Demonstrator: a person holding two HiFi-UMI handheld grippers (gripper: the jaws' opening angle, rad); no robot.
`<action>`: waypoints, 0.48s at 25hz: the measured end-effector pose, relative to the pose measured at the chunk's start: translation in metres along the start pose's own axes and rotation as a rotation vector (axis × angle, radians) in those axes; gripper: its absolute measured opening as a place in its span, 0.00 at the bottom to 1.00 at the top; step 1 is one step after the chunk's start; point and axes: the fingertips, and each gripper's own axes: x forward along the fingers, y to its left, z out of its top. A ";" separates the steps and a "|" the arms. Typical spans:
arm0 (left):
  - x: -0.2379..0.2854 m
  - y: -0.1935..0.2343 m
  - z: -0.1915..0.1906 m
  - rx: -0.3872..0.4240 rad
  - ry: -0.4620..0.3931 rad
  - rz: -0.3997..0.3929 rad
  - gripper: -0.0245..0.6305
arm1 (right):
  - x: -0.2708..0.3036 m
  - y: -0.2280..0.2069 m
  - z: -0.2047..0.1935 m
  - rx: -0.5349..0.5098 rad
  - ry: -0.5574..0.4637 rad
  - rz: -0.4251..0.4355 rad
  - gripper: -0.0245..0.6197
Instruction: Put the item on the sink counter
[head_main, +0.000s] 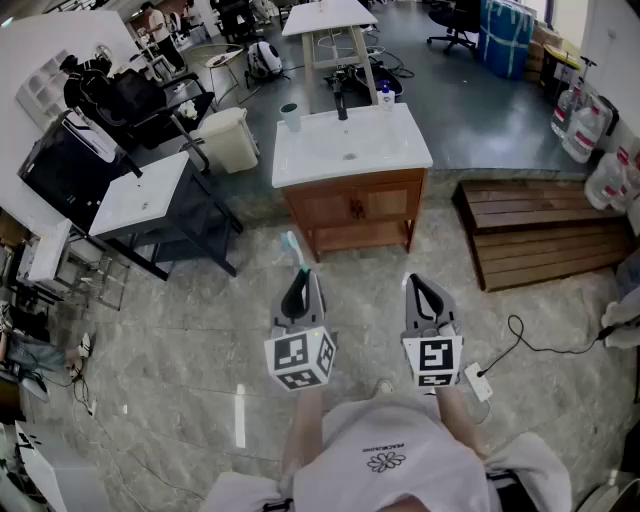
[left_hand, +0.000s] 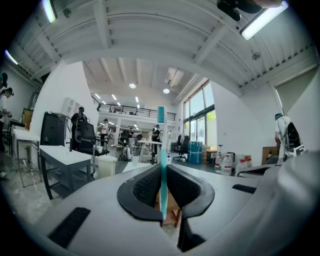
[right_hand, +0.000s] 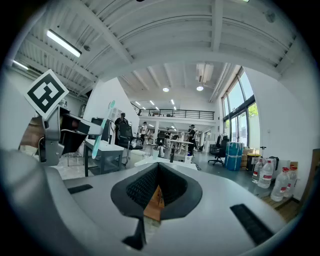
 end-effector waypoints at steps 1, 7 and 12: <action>0.000 0.000 0.001 0.000 0.001 0.001 0.11 | 0.000 0.000 0.000 0.000 0.000 0.000 0.05; 0.005 0.000 0.003 -0.001 0.003 0.005 0.11 | 0.004 -0.003 0.002 -0.019 0.005 0.006 0.05; 0.012 -0.003 0.002 -0.003 0.007 -0.003 0.11 | 0.008 -0.007 -0.003 -0.015 0.019 0.008 0.05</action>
